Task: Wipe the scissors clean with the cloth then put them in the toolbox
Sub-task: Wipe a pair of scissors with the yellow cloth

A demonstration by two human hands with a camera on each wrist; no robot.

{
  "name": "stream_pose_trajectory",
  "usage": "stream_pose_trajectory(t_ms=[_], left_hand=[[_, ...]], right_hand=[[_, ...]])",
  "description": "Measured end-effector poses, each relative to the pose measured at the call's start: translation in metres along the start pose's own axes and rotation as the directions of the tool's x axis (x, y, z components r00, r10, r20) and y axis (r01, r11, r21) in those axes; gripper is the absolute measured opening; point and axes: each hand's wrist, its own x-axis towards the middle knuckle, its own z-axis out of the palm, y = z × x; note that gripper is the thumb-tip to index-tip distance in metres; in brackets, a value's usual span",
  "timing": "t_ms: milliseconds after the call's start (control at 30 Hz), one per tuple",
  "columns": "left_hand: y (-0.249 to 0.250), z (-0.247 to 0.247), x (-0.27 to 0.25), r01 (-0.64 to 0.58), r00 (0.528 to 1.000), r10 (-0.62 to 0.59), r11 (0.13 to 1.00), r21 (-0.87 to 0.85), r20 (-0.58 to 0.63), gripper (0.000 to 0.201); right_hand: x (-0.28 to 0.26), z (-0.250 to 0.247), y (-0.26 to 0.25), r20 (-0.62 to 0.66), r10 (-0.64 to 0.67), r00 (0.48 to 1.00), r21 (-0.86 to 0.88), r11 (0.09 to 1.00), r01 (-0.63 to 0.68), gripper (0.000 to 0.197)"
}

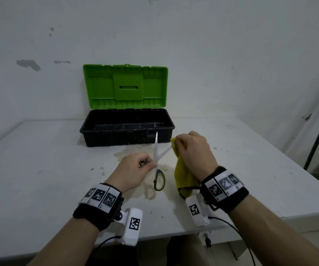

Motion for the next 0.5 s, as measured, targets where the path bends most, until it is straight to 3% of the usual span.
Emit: stream_pose_trajectory(t_ms=[100, 267, 367, 500], left_hand=[[-0.002, 0.002, 0.002, 0.042, 0.999, -0.042, 0.996, -0.077, -0.006, 0.024], [-0.001, 0.006, 0.004, 0.021, 0.999, -0.018, 0.995, -0.101, 0.031, 0.023], [-0.001, 0.003, 0.001, 0.008, 1.000, -0.006, 0.996, -0.086, 0.022, 0.025], [-0.006, 0.002, 0.000, 0.037, 0.999, -0.035, 0.997, -0.064, 0.028, 0.023]], right_hand=[[-0.004, -0.002, -0.004, -0.039, -0.054, 0.998, 0.074, 0.996, 0.057, 0.018], [-0.029, 0.012, -0.023, 0.101, -0.206, 0.973, 0.097, 0.976, 0.196, 0.019], [-0.019, 0.009, -0.013, 0.049, -0.158, 0.986, 0.082, 0.985, 0.154, 0.020], [0.000, -0.005, 0.003, -0.011, 0.004, 1.000, 0.032, 0.999, -0.003, 0.022]])
